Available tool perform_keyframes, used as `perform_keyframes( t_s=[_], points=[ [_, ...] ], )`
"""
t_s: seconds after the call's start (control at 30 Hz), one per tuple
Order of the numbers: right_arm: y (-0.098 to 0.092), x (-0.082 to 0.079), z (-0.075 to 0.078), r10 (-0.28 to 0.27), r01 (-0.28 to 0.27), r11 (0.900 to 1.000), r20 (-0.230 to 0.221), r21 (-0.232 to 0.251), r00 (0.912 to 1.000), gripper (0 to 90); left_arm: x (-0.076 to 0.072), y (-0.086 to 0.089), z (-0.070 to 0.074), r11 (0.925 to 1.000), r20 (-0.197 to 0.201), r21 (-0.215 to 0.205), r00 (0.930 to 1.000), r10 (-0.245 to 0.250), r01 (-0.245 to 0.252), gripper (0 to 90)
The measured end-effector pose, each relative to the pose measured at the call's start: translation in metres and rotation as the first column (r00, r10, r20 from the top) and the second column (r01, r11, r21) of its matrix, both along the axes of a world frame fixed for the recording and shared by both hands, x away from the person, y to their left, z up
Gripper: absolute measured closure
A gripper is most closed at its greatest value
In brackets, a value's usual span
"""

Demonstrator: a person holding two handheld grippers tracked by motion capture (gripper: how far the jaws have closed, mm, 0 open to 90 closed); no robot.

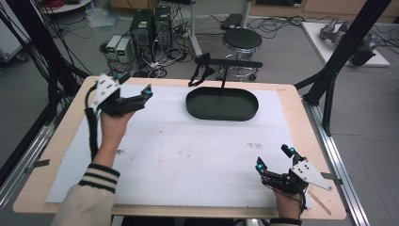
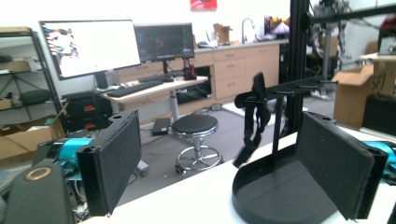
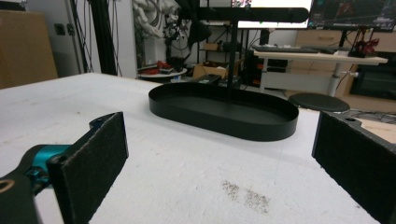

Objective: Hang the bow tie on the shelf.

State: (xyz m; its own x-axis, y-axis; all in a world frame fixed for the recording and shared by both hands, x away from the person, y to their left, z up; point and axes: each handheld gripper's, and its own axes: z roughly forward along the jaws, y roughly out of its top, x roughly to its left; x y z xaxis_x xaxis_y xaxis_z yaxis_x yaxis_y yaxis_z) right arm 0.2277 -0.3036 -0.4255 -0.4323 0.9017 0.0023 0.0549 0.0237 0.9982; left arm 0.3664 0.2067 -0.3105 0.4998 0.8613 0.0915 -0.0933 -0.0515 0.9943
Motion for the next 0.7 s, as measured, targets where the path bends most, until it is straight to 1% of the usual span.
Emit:
perform_keyframes(
  t_s=[0.07, 0.1, 0.17, 0.2, 0.3, 0.4, 0.47, 0.5, 0.53, 0.57, 0.63, 0.7],
  points=[
    [-0.001, 0.000, 0.001, -0.001, 0.001, 1.000, 0.006, 0.003, 1.0000, 2.6, -0.018, 0.017, -0.003, 0.9996, 0.013, -0.025, 0.9998, 0.014, -0.014, 14.1],
    [-0.002, -0.001, 0.001, -0.006, 0.006, 1.000, 0.009, 0.005, 0.9999, 2.6, -0.026, 0.026, -0.006, 0.9994, 0.017, -0.029, 0.9997, 0.020, -0.019, 13.9],
    [-0.003, -0.001, 0.001, -0.013, 0.013, 1.000, 0.012, 0.005, 0.9998, 2.6, -0.043, 0.042, -0.010, 0.9989, 0.037, -0.023, 0.9984, 0.043, -0.042, 13.8],
    [-0.003, -0.001, 0.001, -0.018, 0.018, 1.000, 0.013, 0.005, 0.9998, 2.6, -0.049, 0.048, -0.012, 0.9984, 0.041, -0.022, 0.9978, 0.053, -0.052, 13.8],
    [-0.005, 0.000, 0.000, -0.029, 0.029, 1.000, 0.012, 0.002, 0.9995, 2.6, -0.073, 0.074, -0.022, 0.9950, 0.054, -0.033, 0.9939, 0.096, -0.094, 13.8],
    [-0.005, 0.001, 0.000, -0.031, 0.031, 1.000, 0.014, -0.002, 0.9994, 2.6, -0.093, 0.095, -0.035, 0.9899, 0.052, -0.051, 0.9895, 0.135, -0.132, 13.8],
    [-0.004, 0.001, 0.000, -0.034, 0.034, 0.999, 0.017, -0.011, 0.9993, 2.6, -0.104, 0.107, -0.046, 0.9861, 0.044, -0.061, 0.9865, 0.158, -0.155, 13.8],
    [-0.004, 0.001, 0.001, -0.035, 0.036, 0.999, 0.016, -0.012, 0.9992, 2.6, -0.107, 0.112, -0.051, 0.9836, 0.033, -0.074, 0.9854, 0.167, -0.164, 13.8],
    [-0.003, 0.001, 0.001, -0.037, 0.037, 0.999, 0.020, -0.012, 0.9991, 2.6, -0.111, 0.118, -0.056, 0.9814, 0.020, -0.074, 0.9837, 0.179, -0.177, 13.8],
    [-0.003, 0.001, 0.001, -0.037, 0.037, 0.999, 0.020, -0.012, 0.9991, 2.6, -0.113, 0.122, -0.062, 0.9789, 0.009, -0.079, 0.9819, 0.189, -0.188, 13.8],
    [-0.002, 0.001, 0.001, -0.042, 0.043, 0.999, 0.019, -0.008, 0.9989, 2.5, -0.117, 0.128, -0.073, 0.9758, -0.013, -0.073, 0.9785, 0.206, -0.206, 13.8],
    [-0.002, 0.001, 0.000, -0.043, 0.043, 0.999, 0.018, -0.010, 0.9989, 2.5, -0.118, 0.131, -0.083, 0.9746, -0.037, -0.078, 0.9775, 0.208, -0.210, 13.8]
  ],
)
